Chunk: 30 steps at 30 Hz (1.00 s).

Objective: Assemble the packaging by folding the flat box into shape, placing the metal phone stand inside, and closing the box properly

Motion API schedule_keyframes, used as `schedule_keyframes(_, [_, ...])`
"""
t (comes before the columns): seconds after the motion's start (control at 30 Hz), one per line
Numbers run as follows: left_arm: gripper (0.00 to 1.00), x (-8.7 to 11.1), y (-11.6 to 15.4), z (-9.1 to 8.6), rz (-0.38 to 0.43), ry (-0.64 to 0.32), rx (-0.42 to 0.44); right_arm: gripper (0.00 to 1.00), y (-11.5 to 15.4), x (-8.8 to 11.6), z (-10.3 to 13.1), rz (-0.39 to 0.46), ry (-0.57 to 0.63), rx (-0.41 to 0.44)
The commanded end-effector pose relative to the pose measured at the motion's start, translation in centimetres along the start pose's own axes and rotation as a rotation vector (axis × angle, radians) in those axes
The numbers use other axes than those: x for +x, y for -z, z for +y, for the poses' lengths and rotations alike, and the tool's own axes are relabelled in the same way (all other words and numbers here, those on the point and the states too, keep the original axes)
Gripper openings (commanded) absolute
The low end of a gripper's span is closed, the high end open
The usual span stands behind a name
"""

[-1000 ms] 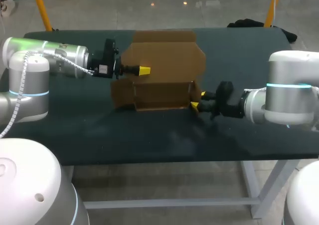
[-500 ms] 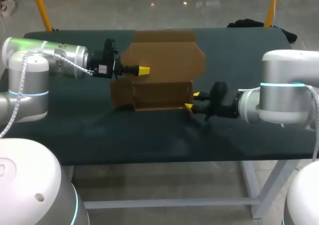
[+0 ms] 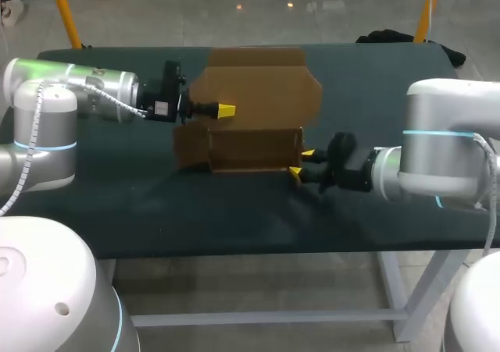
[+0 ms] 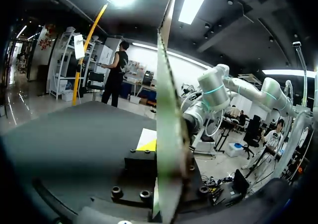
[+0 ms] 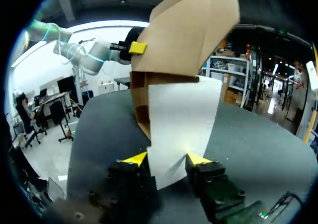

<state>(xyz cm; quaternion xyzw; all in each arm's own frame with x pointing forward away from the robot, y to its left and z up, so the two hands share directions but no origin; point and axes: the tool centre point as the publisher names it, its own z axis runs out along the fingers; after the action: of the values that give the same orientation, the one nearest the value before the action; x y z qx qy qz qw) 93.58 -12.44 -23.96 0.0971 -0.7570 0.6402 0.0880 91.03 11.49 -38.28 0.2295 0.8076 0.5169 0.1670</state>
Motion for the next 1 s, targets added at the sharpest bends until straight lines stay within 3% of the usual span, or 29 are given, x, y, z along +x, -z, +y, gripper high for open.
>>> schedule_keyframes(0.03, [0.0,-0.1,-0.2,0.2,0.003,0.0,0.0,0.52,0.3,1.2,-0.2,-0.032,0.0,-0.003])
schedule_keyframes(0.37, [0.0,-0.1,-0.2,0.2,0.003,0.0,0.0,0.51,0.5,2.5,-0.3,-0.031,0.001,-0.002])
schedule_keyframes(0.67, [0.0,-0.1,-0.2,0.2,0.003,0.0,0.0,0.6,-0.2,3.4,0.1,-0.004,0.01,-0.008])
schedule_keyframes(1.0, [0.0,-0.1,-0.2,0.2,0.003,0.0,0.0,0.6,-0.7,4.0,1.0,0.02,0.028,-0.023])
